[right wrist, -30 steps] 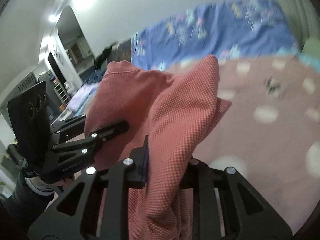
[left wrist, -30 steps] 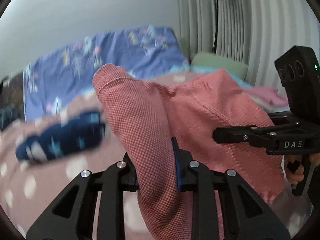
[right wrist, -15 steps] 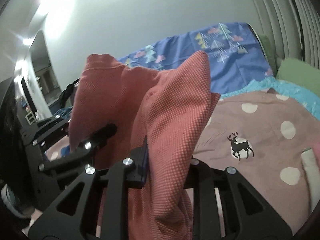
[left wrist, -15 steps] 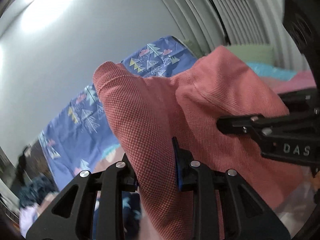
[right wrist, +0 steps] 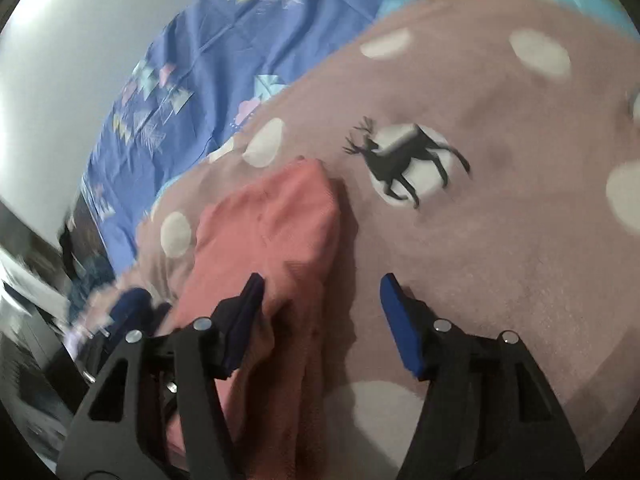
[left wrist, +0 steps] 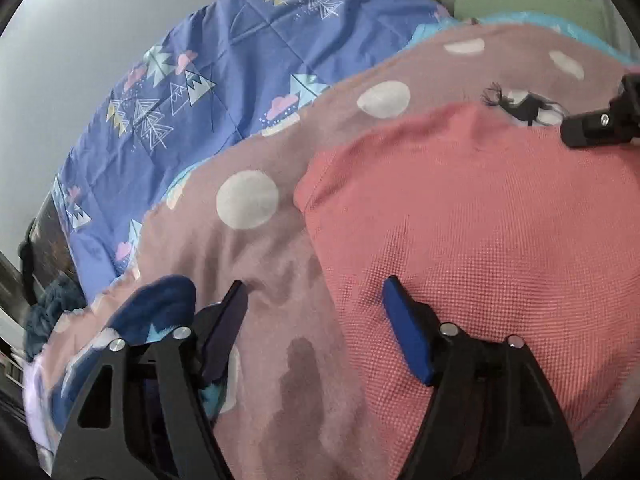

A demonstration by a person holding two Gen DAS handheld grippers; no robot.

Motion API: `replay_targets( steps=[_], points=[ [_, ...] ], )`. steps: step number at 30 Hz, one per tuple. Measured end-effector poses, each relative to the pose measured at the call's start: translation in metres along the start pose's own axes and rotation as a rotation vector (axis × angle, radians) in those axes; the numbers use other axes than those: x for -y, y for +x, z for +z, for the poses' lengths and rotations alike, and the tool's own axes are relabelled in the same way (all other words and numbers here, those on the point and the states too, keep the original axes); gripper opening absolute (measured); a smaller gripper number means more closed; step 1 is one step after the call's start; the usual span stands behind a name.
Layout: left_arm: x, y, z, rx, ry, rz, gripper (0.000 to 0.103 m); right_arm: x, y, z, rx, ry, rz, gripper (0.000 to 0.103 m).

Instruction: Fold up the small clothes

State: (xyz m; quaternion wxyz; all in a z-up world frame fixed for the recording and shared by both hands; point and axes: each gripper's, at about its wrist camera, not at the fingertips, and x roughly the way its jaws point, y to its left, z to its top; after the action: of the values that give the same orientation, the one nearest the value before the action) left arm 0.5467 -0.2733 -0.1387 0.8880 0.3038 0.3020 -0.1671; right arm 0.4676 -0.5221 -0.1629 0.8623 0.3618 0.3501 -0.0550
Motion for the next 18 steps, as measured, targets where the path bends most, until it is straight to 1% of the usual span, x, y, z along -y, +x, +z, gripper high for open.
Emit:
replay_targets(
  steps=[1,2,3,5,7,8,9,11,12,13,15,16,18],
  points=[
    [-0.002,-0.002,0.0,-0.01,-0.01,-0.016,0.07,-0.004,-0.003,-0.001,0.018,-0.022,-0.019,0.067],
    [-0.002,-0.001,-0.001,-0.037,-0.014,-0.025,0.07,-0.011,-0.006,-0.003,0.038,-0.063,-0.046,0.073],
    [-0.001,-0.001,-0.004,-0.048,-0.014,-0.021,0.07,-0.017,-0.007,-0.005,0.047,-0.097,-0.063,0.073],
    [0.003,-0.011,-0.007,-0.022,-0.016,-0.004,0.07,-0.032,-0.011,-0.015,0.061,-0.177,-0.099,0.074],
    [0.0,-0.014,-0.011,-0.011,-0.042,-0.002,0.071,-0.036,-0.019,-0.022,0.104,-0.204,-0.129,0.076],
    [-0.001,-0.02,-0.013,-0.002,-0.056,-0.003,0.072,-0.033,-0.027,-0.026,0.133,-0.198,-0.131,0.078],
    [0.003,-0.024,-0.012,0.001,-0.065,-0.001,0.075,-0.029,-0.036,-0.03,0.17,-0.18,-0.129,0.079],
    [0.003,-0.033,-0.02,-0.001,-0.101,-0.016,0.076,-0.016,-0.059,-0.039,0.257,-0.104,-0.104,0.079],
    [0.001,-0.038,-0.025,-0.003,-0.121,-0.033,0.079,-0.011,-0.066,-0.042,0.281,-0.08,-0.094,0.079],
    [0.0,-0.049,-0.032,0.003,-0.151,-0.058,0.088,-0.005,-0.079,-0.049,0.315,-0.047,-0.083,0.079],
    [0.0,-0.075,-0.048,0.039,-0.194,-0.08,0.092,0.002,-0.1,-0.06,0.356,-0.022,-0.076,0.079],
    [-0.001,-0.088,-0.055,0.061,-0.211,-0.086,0.095,0.004,-0.113,-0.068,0.371,-0.021,-0.083,0.082],
    [0.001,-0.114,-0.069,0.102,-0.234,-0.088,0.101,0.001,-0.133,-0.084,0.369,-0.059,-0.106,0.084]
  ],
)
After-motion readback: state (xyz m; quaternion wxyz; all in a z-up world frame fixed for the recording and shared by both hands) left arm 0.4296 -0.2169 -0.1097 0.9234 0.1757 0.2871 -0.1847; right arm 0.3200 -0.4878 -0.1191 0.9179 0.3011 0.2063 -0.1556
